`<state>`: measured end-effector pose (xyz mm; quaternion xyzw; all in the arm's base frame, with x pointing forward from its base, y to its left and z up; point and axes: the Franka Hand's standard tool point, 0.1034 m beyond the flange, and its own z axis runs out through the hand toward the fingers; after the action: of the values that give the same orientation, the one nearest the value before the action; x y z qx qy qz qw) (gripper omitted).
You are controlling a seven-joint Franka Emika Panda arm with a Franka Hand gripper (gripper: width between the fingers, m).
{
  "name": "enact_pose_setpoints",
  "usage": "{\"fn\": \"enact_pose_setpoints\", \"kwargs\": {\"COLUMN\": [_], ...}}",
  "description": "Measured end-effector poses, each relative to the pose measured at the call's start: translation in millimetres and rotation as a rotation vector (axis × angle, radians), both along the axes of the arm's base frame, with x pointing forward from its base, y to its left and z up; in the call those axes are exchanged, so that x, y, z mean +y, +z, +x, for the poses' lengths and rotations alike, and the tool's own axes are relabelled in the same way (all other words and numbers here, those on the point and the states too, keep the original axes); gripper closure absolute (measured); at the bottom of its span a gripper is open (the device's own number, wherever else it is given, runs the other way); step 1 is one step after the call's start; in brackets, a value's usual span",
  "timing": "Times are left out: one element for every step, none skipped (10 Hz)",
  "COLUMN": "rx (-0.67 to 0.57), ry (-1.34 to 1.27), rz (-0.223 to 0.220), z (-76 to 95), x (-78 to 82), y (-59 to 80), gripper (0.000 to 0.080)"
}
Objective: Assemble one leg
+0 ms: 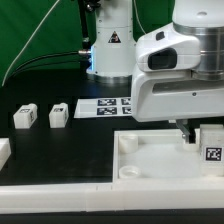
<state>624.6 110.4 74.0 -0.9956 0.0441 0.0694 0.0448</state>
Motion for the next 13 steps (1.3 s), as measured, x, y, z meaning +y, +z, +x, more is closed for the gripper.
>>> {"fn": "enact_pose_setpoints", "kwargs": {"rx": [0.002,0.004,0.004,0.008,0.020,0.030,0.039,0.044,0.052,0.061,0.072,0.079,0.082], "ry": [-0.019,-0.036,-0.035,-0.082,-0.195,-0.300,-0.400,-0.519,-0.654,-0.759,-0.878,-0.986,-1.044], "rz": [-0.002,-0.004,-0.004,-0.009,-0.023,-0.037,-0.050,-0.059,-0.073,-0.082,-0.093,-0.103,-0.108], "z": [0.0,0.0,0.0,-0.1,-0.2,-0.3,-0.1,1.2,2.4,2.8,3.5,4.6,5.3], "x": [0.1,0.1,0.0,0.5,1.2,1.8,2.0,3.3,5.2,6.5,7.5,8.2,8.6], "y": [0.0,-0.1,-0.1,-0.1,-0.1,-0.2,0.0,0.1,0.4,0.5,0.8,1.3,1.5], "gripper": [0.0513,0.0508,0.0508,0.0508,0.0508,0.0508,0.0507,0.0507,0.0507,0.0506,0.0506,0.0506,0.0506]}}
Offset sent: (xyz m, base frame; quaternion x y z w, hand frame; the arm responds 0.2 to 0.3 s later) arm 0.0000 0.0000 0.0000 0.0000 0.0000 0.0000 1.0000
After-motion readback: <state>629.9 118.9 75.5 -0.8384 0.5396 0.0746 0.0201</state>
